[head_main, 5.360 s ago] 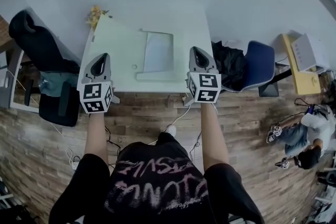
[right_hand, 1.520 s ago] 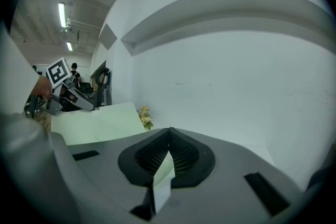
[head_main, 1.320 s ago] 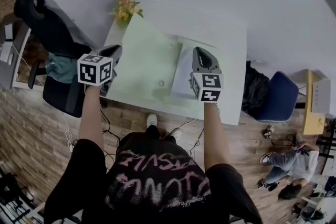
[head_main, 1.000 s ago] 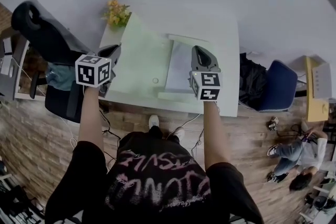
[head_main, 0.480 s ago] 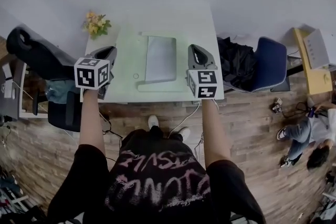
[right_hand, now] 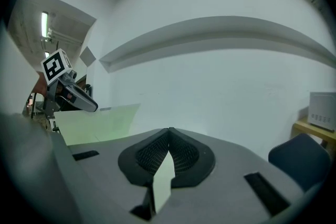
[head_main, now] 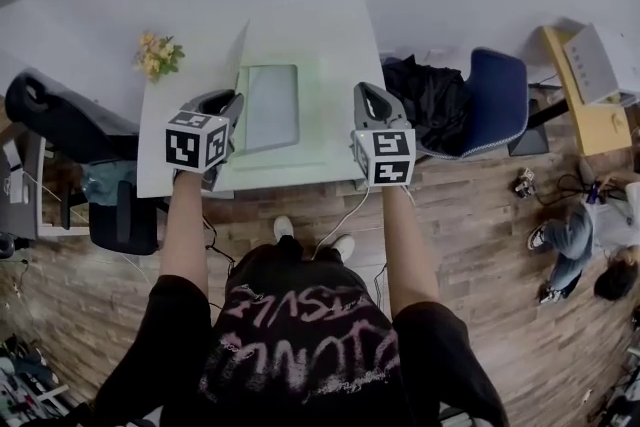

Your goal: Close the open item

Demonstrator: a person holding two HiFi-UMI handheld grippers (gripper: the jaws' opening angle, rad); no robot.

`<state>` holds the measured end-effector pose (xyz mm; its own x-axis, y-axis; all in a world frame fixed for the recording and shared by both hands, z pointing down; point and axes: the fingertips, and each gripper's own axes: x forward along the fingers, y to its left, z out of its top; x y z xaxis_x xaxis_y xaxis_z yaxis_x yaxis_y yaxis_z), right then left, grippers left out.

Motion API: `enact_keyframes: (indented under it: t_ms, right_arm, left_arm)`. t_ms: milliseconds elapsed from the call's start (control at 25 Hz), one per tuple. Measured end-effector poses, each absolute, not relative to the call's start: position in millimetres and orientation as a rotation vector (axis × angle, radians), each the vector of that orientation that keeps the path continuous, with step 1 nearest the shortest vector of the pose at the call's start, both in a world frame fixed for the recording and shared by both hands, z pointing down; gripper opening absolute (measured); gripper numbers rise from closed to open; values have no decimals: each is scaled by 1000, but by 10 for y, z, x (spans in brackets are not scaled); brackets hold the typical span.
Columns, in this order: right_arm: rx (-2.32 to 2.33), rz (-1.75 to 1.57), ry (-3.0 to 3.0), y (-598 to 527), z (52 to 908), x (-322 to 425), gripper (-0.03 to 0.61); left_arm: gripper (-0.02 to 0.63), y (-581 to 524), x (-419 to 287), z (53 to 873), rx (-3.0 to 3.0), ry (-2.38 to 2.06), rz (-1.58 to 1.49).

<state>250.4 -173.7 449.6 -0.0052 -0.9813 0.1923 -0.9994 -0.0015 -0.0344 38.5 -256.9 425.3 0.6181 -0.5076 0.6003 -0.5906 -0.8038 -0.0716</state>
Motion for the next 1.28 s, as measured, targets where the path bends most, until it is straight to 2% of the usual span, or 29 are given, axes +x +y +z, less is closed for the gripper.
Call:
enact_keyframes:
  t_ms: [520,1280]
  right_arm:
    - [2195,345,-2002,-1349,4870,3044,11]
    - [2219,471,-1840,-1420,5287,3107,11]
  left_arm:
    - [74,-2307,1278,4851,2723,-649,1037]
    - [61,-2366,1701,5598,2649,-348,1075]
